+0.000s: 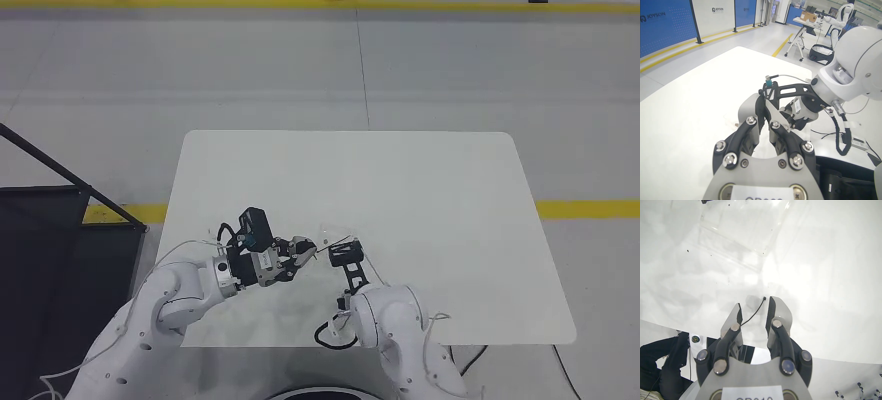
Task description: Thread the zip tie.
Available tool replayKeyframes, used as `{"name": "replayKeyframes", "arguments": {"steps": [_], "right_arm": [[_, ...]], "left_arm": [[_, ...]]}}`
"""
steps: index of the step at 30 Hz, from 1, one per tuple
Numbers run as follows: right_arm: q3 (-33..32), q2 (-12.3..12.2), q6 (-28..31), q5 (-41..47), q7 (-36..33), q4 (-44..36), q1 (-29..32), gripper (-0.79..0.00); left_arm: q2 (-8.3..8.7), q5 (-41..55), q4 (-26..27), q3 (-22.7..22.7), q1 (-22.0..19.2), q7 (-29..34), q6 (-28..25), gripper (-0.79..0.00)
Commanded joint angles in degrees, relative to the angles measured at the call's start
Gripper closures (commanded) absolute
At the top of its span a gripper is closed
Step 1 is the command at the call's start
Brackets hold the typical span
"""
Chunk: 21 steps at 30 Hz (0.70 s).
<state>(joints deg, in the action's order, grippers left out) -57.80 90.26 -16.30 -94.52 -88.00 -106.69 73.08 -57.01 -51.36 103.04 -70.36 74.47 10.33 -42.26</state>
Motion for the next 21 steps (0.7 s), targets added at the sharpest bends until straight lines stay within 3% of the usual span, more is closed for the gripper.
{"name": "replayKeyframes", "arguments": {"steps": [1,21], "right_arm": [[-0.25,0.75,0.01,-1.39,0.00,-0.33,0.83,-0.302],[-2.75,6.90,0.02,-7.20,0.00,3.10,1.20,-0.252]], "left_arm": [[0.00,0.00,0.00,0.00,0.00,0.00,0.00,0.000],[0.00,0.00,0.00,0.00,0.00,0.00,0.00,0.000]]}}
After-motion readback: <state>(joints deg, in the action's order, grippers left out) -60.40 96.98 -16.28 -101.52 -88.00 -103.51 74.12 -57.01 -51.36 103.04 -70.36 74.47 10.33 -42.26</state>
